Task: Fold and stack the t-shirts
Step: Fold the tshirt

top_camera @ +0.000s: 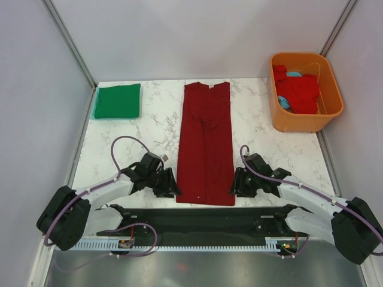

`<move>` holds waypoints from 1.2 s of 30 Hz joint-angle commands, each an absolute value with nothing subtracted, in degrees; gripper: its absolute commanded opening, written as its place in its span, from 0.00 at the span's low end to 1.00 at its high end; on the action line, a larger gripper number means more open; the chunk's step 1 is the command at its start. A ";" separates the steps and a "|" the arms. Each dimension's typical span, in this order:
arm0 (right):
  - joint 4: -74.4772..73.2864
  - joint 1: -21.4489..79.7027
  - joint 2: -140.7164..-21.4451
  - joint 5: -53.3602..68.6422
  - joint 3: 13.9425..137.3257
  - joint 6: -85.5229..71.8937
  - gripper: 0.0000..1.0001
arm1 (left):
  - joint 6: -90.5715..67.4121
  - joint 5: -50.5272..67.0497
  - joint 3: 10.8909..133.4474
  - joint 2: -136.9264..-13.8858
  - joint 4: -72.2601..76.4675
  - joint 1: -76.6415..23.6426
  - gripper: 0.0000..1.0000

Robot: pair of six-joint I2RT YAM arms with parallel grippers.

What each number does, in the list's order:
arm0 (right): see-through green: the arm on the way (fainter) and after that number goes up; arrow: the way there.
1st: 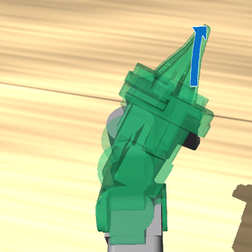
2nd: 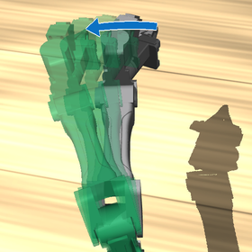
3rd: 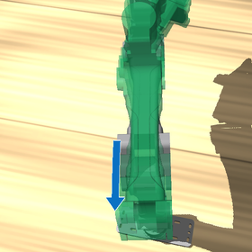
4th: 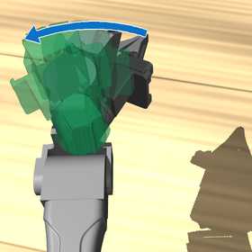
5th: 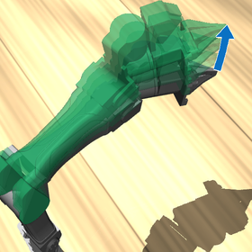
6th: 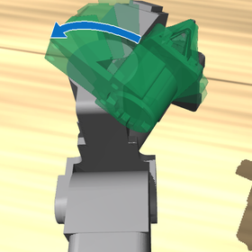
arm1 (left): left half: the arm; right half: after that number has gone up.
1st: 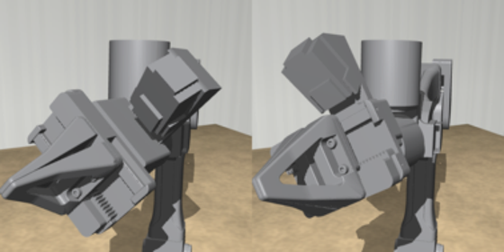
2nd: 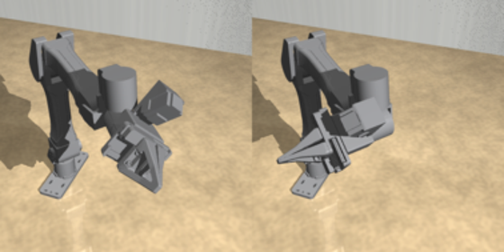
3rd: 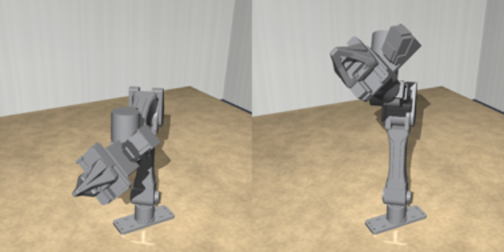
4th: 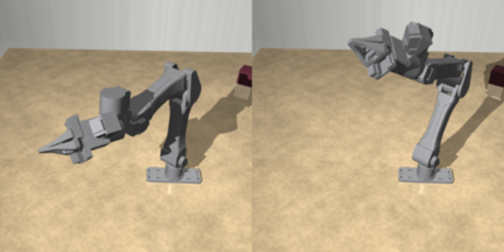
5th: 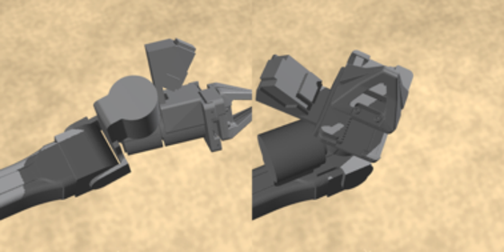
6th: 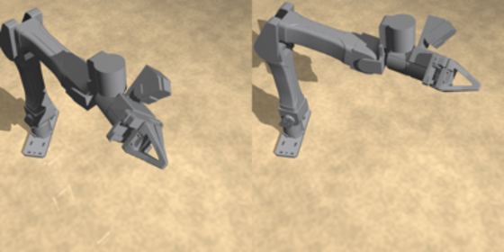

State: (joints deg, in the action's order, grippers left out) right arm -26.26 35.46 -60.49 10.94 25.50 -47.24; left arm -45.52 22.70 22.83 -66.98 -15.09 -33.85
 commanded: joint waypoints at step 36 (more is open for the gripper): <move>-31.99 40.08 -45.36 7.91 24.26 -55.19 0.00 | -51.94 28.04 19.43 -59.33 -18.28 -34.89 0.02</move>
